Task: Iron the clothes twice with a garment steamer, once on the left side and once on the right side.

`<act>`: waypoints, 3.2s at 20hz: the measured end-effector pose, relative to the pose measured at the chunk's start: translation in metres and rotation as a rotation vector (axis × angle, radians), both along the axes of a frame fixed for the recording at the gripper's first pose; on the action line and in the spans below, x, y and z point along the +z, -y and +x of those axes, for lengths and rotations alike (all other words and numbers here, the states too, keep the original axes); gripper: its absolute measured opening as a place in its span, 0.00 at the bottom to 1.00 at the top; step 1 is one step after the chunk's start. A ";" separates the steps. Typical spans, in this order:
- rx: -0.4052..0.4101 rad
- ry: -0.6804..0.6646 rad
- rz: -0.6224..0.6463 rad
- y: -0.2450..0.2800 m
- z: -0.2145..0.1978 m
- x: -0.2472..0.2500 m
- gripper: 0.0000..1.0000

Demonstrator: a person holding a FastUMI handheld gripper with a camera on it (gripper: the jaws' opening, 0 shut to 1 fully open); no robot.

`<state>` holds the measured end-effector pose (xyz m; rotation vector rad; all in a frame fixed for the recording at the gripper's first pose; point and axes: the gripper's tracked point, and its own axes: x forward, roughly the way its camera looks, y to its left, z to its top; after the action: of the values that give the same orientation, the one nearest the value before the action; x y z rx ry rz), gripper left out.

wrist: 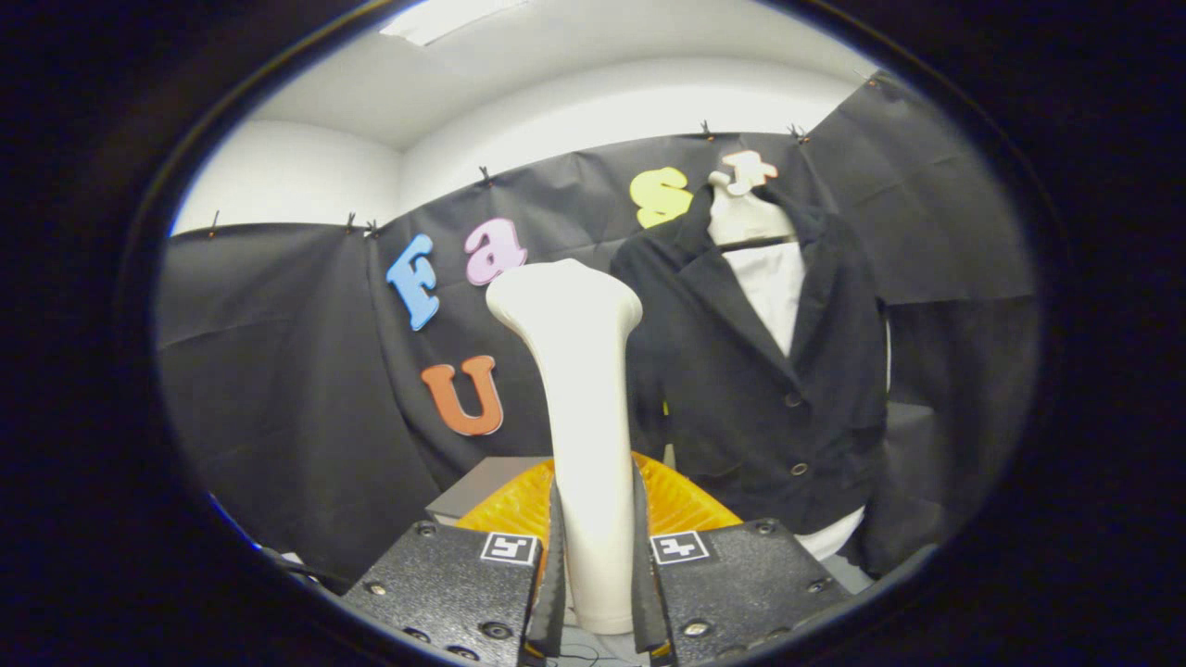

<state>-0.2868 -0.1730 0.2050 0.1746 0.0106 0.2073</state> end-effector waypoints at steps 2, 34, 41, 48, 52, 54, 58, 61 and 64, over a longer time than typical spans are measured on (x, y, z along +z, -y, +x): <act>-0.046 0.019 0.002 0.026 0.001 0.015 0.31; -0.309 -0.050 -0.216 0.094 0.153 -0.016 0.31; -0.322 -0.103 -0.228 0.113 0.141 -0.061 0.31; -0.337 -0.140 -0.242 0.127 0.137 -0.100 0.31; -0.334 -0.151 -0.254 0.130 0.138 -0.116 0.31; -0.330 -0.168 -0.255 0.130 0.131 -0.133 0.31; -0.327 -0.242 -0.247 0.135 0.132 -0.177 0.31; -0.322 -0.281 -0.243 0.140 0.127 -0.204 0.31; -0.322 -0.304 -0.242 0.143 0.125 -0.226 0.31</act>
<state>-0.1622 -0.3158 -0.0205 -0.0366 0.3068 -0.1434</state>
